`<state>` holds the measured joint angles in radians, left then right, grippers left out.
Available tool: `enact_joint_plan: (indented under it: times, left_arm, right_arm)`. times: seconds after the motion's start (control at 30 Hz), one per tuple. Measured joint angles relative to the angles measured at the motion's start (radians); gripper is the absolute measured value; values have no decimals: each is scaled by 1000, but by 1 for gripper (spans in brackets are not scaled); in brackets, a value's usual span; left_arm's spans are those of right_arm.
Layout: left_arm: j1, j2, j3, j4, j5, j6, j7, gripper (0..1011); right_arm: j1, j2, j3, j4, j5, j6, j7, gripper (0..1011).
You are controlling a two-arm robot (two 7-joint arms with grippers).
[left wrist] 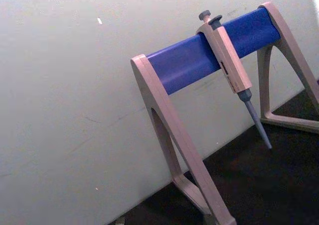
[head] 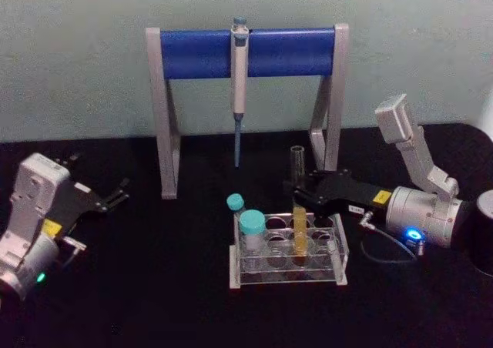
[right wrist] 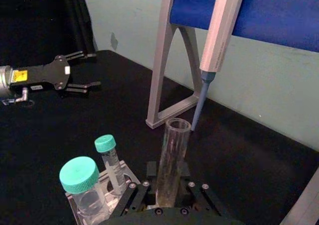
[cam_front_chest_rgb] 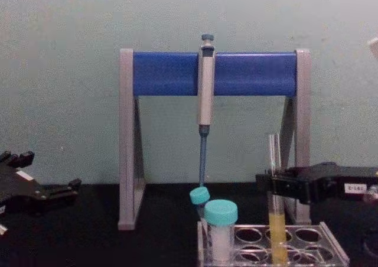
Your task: Pick up the test tube from the test tube rack, shake it, then place it back into the test tube rack.
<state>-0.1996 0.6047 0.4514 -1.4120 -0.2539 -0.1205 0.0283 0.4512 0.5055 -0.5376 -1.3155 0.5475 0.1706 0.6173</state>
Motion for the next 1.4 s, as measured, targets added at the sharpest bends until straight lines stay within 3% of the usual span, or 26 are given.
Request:
enact_joint_plan:
  times: [0.1, 0.5, 0.9, 1.2, 1.4]
  left_arm:
    - [0, 0, 0, 0, 0, 0, 0, 1010]
    - [0, 0, 0, 0, 0, 0, 0, 1010]
    - [0, 0, 0, 0, 0, 0, 0, 1010]
    - [0, 0, 0, 0, 0, 0, 0, 1010]
    - [0, 0, 0, 0, 0, 0, 0, 1009]
  right_arm:
    - [0, 0, 0, 0, 1, 0, 0, 233]
    - [-5, 0, 2, -2, 6, -6, 0, 233]
    - [-70, 6, 32, -36, 32, -112, 5, 232]
    - [-120, 22, 57, -90, 6, -197, -7, 232]
    - [-137, 29, 81, -131, -1, -215, -19, 232]
